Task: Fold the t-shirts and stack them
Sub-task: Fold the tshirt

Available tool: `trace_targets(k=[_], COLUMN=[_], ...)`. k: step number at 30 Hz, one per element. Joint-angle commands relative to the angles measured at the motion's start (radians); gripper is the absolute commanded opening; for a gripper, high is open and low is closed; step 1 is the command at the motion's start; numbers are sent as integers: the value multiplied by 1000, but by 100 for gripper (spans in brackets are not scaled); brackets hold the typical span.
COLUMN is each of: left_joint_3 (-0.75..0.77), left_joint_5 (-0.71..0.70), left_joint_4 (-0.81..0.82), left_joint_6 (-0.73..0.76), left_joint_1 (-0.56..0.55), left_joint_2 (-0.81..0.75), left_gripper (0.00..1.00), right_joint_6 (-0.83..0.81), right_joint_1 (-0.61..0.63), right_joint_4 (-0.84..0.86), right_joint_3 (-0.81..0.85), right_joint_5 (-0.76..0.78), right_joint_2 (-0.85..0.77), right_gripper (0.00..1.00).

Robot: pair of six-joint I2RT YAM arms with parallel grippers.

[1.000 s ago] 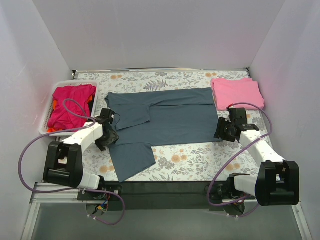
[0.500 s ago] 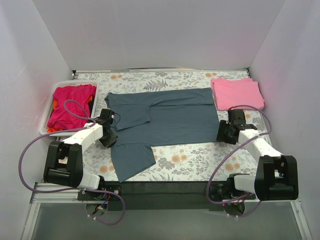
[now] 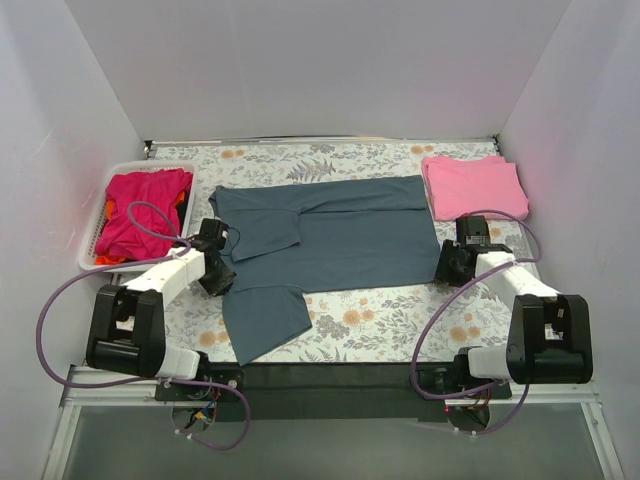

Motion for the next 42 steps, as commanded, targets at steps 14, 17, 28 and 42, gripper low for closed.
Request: trace_targets(k=[14, 17, 28, 42], left_joint_3=[-16, -16, -11, 21], left_joint_5=[25, 25, 13, 24], left_joint_4=[-16, -20, -39, -109], left_joint_6=[22, 22, 23, -9], left_joint_1=[2, 2, 2, 3], left_joint_2=[-41, -43, -51, -124], left_gripper=[6, 6, 6, 4], right_joint_6=[38, 36, 33, 5], right_joint_1=[-9, -9, -9, -11], right_joint_4=[22, 22, 53, 2], right_joint_3=[54, 70, 33, 46], right_joint_5=[-10, 7, 47, 62], right_joint_2=[-72, -29, 62, -32], right_gripper=[40, 40, 37, 1])
